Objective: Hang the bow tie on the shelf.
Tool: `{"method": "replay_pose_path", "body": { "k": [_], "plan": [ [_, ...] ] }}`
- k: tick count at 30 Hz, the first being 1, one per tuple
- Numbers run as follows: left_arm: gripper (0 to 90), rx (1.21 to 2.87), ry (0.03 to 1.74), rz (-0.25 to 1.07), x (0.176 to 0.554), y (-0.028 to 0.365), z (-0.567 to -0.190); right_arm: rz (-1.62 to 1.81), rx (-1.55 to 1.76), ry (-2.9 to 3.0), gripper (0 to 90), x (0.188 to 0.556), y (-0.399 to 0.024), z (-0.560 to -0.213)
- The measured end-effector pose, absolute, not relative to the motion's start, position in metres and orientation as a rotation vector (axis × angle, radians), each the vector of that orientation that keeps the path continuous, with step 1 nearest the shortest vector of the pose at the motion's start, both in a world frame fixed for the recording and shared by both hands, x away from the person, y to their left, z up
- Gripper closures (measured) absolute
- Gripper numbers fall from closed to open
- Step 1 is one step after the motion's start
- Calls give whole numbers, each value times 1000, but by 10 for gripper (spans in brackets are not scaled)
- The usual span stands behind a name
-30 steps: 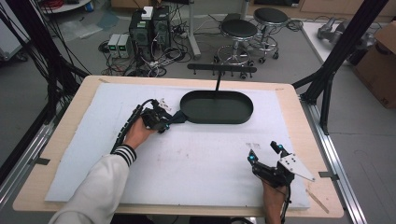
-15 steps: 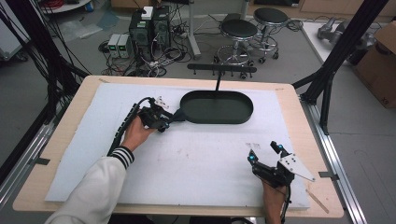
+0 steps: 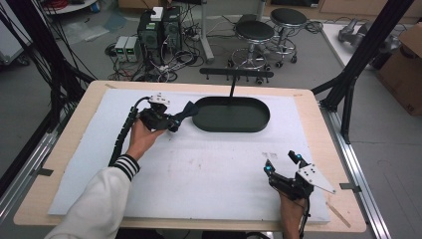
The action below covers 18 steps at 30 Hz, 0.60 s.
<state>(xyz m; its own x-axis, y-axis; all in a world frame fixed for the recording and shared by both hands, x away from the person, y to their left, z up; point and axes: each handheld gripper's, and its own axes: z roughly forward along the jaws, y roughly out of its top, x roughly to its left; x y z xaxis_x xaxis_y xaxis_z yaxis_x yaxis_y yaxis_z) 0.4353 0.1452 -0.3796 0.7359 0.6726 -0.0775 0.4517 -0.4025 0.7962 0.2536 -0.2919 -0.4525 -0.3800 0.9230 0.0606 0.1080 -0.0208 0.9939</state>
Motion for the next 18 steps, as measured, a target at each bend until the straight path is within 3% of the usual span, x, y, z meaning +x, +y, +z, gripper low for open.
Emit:
{"method": "replay_pose_path", "body": {
  "k": [18],
  "plan": [
    [797, 1951, 872, 334, 431, 150, -361, 1477, 1103, 1557, 107, 254, -292, -453]
  ]
}}
